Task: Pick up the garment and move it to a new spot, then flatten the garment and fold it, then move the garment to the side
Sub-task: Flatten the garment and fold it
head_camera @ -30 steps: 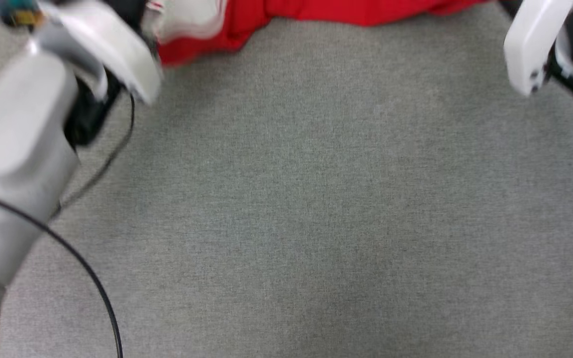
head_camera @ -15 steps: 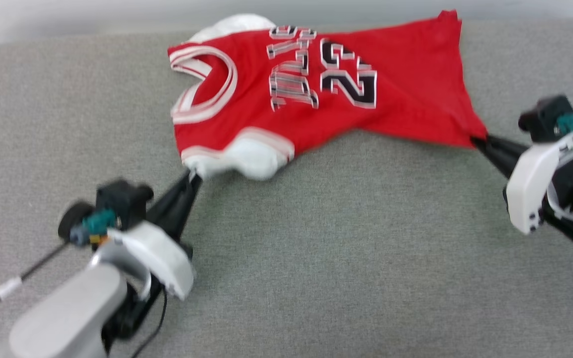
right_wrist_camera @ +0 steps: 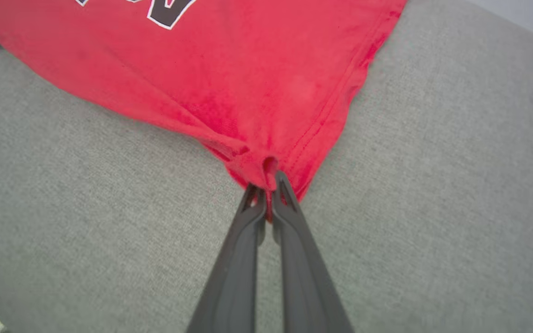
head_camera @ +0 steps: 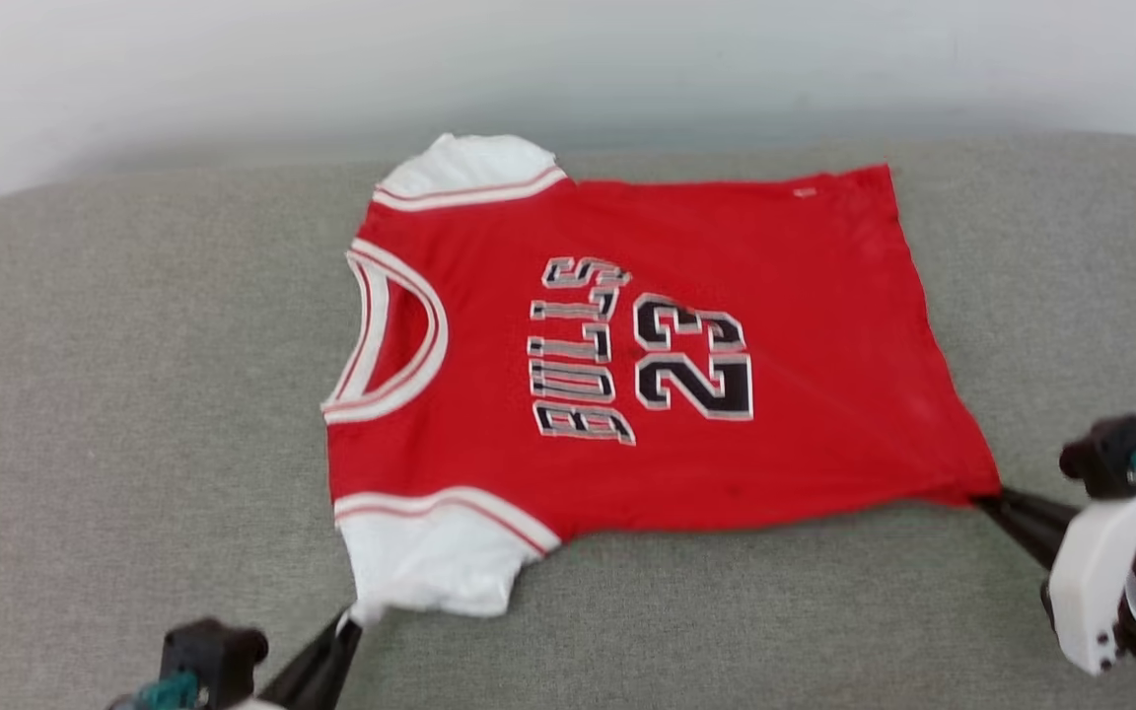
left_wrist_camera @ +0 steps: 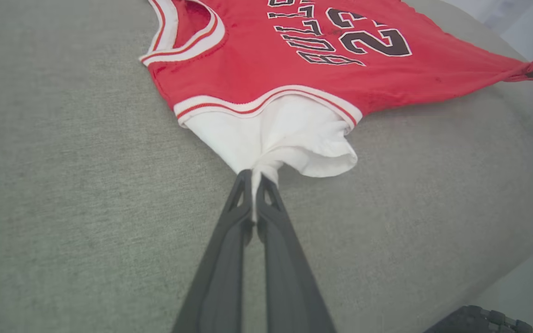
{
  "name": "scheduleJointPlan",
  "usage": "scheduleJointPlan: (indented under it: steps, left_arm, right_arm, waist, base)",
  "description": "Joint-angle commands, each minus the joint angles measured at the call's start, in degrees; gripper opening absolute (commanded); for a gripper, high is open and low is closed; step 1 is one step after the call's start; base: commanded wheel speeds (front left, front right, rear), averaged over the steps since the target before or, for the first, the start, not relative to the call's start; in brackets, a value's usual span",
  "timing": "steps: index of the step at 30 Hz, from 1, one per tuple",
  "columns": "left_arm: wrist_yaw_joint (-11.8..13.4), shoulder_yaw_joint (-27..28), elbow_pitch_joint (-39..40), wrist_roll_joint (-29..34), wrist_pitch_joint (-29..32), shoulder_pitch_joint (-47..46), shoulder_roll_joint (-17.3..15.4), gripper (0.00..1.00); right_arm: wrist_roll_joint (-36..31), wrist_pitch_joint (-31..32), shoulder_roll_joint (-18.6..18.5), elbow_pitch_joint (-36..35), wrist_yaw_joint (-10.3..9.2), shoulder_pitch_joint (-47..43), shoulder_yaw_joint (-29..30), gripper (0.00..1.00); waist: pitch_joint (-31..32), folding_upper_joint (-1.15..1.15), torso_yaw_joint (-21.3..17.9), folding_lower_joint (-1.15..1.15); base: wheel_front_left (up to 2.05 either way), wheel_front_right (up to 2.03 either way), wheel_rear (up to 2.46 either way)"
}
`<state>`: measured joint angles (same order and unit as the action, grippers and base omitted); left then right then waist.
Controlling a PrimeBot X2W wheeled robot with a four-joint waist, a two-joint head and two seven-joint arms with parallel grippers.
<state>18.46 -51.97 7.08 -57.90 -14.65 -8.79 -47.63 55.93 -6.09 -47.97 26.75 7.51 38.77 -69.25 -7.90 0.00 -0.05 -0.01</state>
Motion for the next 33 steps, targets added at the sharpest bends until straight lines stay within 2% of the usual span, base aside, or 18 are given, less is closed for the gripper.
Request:
scheduleJointPlan:
  steps: [1,9,17,23,33]
  left_arm:
    - [0.33,-0.1,0.34,-0.24,-0.26,1.05,-0.2,0.0]
    - [3.12,0.39,3.36,-4.29,-0.47,11.56,-0.79,0.0]
    - [2.3,-0.29,3.79,-5.61,-0.52,15.46,-0.73,0.0]
    - [0.11,0.54,2.44,-1.84,-0.06,9.89,-1.12,0.0]
    - [-4.46,3.33,-0.94,3.12,4.03,-6.57,-0.26,0.0]
  right_arm:
    - [0.13,-0.28,-0.55,-0.29,-0.04,-1.12,0.25,0.0]
    - [1.14,0.27,-3.64,-4.11,-0.04,-12.05,3.82,0.0]
    - [1.11,2.61,-4.15,-6.71,-0.04,-19.87,8.14,0.0]
    - [0.52,3.82,-3.26,-8.4,-0.04,-19.62,13.96,0.0]
    - [-2.46,7.09,-1.88,-11.66,-0.04,-16.22,22.87,0.0]
  waist:
    - [0.84,0.0,0.0,0.01]
    - [4.55,0.0,0.11,0.01]
    - [5.13,0.0,0.51,0.01]
    - [4.25,0.0,0.87,0.01]
    - [0.46,0.0,-0.43,0.01]
  base:
    - [0.0,0.0,0.0]
    - [0.0,0.0,0.0]
    - [0.0,0.0,0.0]
    - [0.0,0.0,0.0]
    - [0.0,0.0,0.0]
